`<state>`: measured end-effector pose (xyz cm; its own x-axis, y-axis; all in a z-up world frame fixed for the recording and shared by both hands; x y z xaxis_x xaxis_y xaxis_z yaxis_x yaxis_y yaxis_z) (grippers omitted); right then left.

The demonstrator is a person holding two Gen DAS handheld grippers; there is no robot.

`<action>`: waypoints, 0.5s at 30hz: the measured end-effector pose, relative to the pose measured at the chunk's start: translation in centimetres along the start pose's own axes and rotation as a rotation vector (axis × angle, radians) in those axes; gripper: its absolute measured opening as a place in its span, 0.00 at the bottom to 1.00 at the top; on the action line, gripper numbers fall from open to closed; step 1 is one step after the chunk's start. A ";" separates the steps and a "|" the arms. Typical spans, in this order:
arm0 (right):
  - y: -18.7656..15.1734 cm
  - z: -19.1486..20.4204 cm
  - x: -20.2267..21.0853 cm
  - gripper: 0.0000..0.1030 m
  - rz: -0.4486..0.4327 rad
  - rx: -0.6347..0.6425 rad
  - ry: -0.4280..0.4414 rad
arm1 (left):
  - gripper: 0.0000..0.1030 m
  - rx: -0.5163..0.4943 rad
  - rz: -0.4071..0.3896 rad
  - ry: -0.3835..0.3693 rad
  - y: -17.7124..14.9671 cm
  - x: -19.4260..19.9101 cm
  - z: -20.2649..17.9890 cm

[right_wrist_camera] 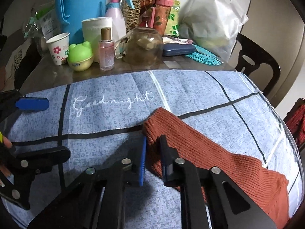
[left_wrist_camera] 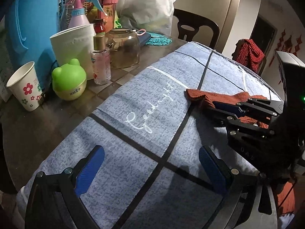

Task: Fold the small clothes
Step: 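Close the right gripper on the sleeve cuff and lift it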

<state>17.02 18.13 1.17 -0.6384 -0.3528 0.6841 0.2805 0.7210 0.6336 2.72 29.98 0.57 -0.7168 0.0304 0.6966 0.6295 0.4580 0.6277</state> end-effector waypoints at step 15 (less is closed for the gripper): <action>-1.9 -10.5 4.0 0.09 -0.049 -0.410 0.004 | 0.98 -0.090 0.000 -0.161 2.5 -1.6 -5.7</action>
<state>21.46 9.12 6.48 -0.6556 -0.3833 0.6506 0.5132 0.4059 0.7563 7.18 26.06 2.99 -0.7508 0.1754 0.6369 0.6488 0.3768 0.6611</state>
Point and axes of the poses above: each gripper's, at about its wrist camera, not at the fingertips, and x roughly against the way its jaws point, z to its left, y to its top, the point moved 1 cm from there along -x, roughly the way its jaws point, and after that the axes turned 15 degrees about -y, right-handed, at the moved point
